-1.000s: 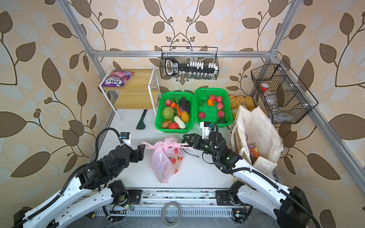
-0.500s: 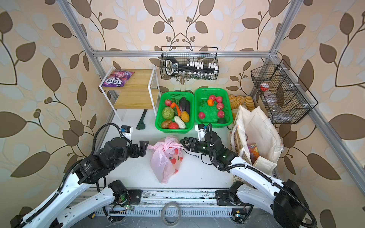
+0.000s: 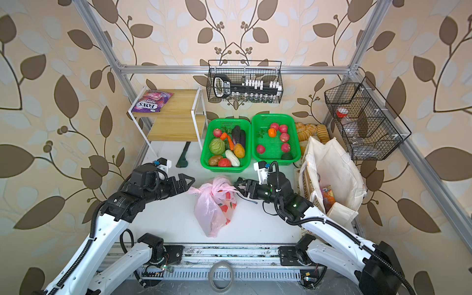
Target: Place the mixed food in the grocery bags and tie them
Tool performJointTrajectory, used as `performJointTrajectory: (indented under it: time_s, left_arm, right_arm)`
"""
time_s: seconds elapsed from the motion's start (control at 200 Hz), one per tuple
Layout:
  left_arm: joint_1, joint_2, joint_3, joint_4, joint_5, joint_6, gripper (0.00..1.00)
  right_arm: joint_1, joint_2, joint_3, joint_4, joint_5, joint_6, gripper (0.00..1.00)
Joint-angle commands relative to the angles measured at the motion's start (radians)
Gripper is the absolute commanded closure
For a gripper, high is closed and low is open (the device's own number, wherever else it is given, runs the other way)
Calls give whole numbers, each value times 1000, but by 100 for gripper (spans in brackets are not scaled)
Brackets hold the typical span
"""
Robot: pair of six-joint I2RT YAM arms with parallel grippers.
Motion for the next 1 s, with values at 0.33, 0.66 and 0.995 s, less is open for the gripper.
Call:
performJointTrajectory:
  time_s: [0.33, 0.66, 0.995]
  left_arm:
    - [9, -7, -129, 121, 57, -228, 24]
    - [9, -56, -141, 196, 5, -234, 74]
    - [9, -121, -45, 42, -255, -116, 100]
  right_arm:
    - [18, 43, -51, 105, -20, 73, 41]
    - [15, 22, -57, 123, -1, 83, 90]
    - [4, -62, 86, -100, 166, -39, 100]
